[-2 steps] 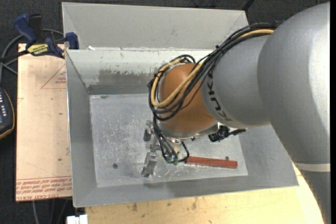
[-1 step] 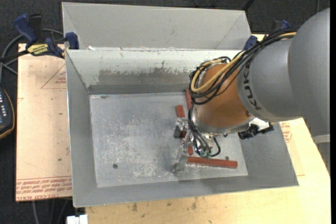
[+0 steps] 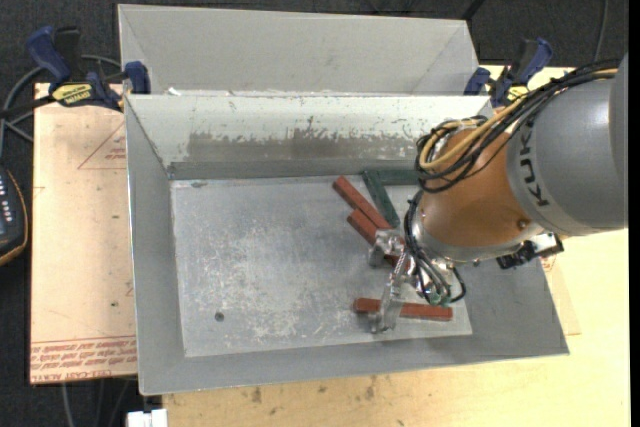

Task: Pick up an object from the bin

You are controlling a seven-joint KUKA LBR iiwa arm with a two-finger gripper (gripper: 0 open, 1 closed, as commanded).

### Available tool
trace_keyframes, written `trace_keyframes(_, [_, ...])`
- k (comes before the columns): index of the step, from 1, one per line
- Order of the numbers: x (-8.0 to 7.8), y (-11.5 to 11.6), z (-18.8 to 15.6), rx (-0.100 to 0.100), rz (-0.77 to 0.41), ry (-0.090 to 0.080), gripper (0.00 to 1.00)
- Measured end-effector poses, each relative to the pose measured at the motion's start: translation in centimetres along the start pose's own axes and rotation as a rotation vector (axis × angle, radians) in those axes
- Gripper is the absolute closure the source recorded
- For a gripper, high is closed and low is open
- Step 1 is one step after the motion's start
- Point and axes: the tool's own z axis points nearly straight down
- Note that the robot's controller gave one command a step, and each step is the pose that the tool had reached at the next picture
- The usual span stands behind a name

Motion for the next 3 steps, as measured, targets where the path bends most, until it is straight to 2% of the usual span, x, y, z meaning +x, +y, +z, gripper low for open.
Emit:
trace_keyframes(1, [0.0,0.5,-0.1,-0.004,-0.006,-0.001,1.0])
trace_keyframes(2, [3.4,2.5,-0.6,-0.004,0.011,0.003,1.0])
trace_keyframes(3, [0.7,-2.1,-3.5,-0.003,0.131,-0.004,1.0])
